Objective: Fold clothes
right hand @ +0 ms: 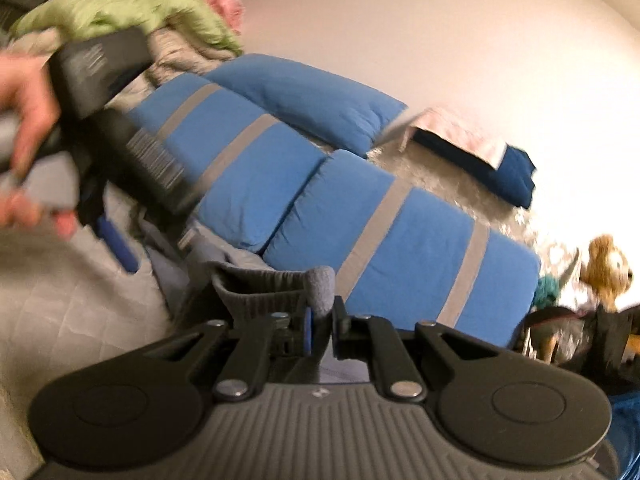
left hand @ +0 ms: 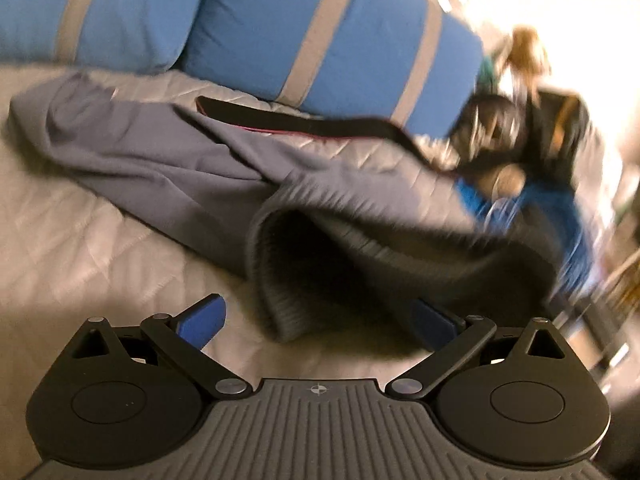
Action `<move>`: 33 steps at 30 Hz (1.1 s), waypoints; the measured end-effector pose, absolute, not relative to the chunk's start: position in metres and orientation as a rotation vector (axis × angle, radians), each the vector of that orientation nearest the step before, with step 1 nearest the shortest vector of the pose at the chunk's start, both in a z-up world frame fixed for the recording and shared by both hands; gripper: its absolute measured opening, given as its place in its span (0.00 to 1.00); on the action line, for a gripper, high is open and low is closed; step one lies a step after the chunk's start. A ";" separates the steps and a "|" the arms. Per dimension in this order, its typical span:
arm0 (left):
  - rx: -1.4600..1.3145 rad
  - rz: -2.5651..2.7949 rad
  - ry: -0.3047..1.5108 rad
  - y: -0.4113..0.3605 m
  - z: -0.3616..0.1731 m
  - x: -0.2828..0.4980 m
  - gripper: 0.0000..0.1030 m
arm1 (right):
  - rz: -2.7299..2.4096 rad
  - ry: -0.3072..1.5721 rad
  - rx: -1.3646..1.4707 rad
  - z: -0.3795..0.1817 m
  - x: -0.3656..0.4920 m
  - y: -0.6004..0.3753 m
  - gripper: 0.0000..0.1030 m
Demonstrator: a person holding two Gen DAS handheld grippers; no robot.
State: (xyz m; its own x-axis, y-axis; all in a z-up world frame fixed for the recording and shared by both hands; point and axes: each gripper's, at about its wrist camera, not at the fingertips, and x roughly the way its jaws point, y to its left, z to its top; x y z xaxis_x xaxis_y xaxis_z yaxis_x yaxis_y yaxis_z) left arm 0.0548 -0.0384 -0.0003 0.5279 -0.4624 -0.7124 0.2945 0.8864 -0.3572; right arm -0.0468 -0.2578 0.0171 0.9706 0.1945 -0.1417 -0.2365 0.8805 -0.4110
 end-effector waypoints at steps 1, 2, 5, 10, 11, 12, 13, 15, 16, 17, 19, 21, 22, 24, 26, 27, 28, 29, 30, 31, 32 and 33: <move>-0.173 -0.465 0.919 -0.041 -0.006 0.056 0.97 | 0.226 0.099 -0.417 0.019 -0.046 -0.262 0.11; -0.161 -0.475 0.929 -0.042 -0.011 0.057 0.92 | 0.224 0.099 -0.398 0.021 -0.045 -0.265 0.11; -0.153 -0.510 0.936 -0.043 -0.021 0.062 0.88 | 0.217 0.098 -0.350 0.027 -0.045 -0.274 0.11; -0.072 -0.551 0.906 -0.059 -0.033 0.070 0.66 | 0.201 0.096 -0.286 0.034 -0.045 -0.287 0.11; -0.065 -0.565 0.908 -0.062 -0.035 0.072 0.51 | 0.197 0.097 -0.274 0.034 -0.046 -0.290 0.11; -0.054 -0.583 0.919 -0.065 -0.038 0.075 0.43 | 0.193 0.098 -0.261 0.035 -0.046 -0.292 0.11; -0.038 -0.590 0.934 -0.068 -0.041 0.079 0.24 | 0.187 0.101 -0.247 0.036 -0.047 -0.296 0.10; -0.003 -0.566 0.941 -0.075 -0.043 0.083 0.11 | 0.174 0.108 -0.221 0.039 -0.047 -0.305 0.10; 0.011 -0.553 0.936 -0.076 -0.042 0.083 0.10 | 0.167 0.111 -0.208 0.040 -0.048 -0.309 0.10; 0.046 -0.544 0.912 -0.079 -0.036 0.081 0.09 | 0.158 0.117 -0.193 0.042 -0.048 -0.314 0.10; 0.124 -0.525 0.857 -0.086 -0.024 0.075 0.09 | 0.138 0.129 -0.161 0.046 -0.051 -0.326 0.10; 0.202 -0.505 0.801 -0.093 -0.011 0.069 0.09 | 0.116 0.146 -0.115 0.052 -0.056 -0.342 0.10; 0.251 -0.492 0.763 -0.098 -0.003 0.067 0.09 | 0.102 0.157 -0.088 0.056 -0.059 -0.351 0.09; 0.343 -0.466 0.680 -0.109 0.015 0.062 0.09 | 0.072 0.178 -0.035 0.062 -0.066 -0.369 0.09; 0.386 -0.457 0.606 -0.118 0.034 0.059 0.09 | 0.030 0.211 0.030 0.067 -0.075 -0.388 0.09; 0.407 -0.460 0.571 -0.126 0.045 0.058 0.09 | 0.015 0.233 0.069 0.069 -0.080 -0.397 0.09; 0.430 -0.464 0.535 -0.134 0.055 0.057 0.09 | 0.007 0.256 0.106 0.070 -0.083 -0.406 0.09; 0.454 -0.466 0.502 -0.143 0.063 0.055 0.09 | -0.004 0.283 0.147 0.070 -0.087 -0.415 0.09; 0.477 -0.467 0.469 -0.153 0.072 0.052 0.09 | -0.013 0.308 0.184 0.068 -0.091 -0.423 0.09; 0.507 -0.466 0.433 -0.165 0.079 0.050 0.09 | -0.021 0.330 0.216 0.066 -0.094 -0.429 0.09; 0.539 -0.464 0.395 -0.177 0.086 0.047 0.09 | -0.029 0.351 0.247 0.064 -0.098 -0.436 0.09; 0.570 -0.462 0.357 -0.189 0.093 0.045 0.09 | -0.037 0.371 0.278 0.062 -0.102 -0.442 0.09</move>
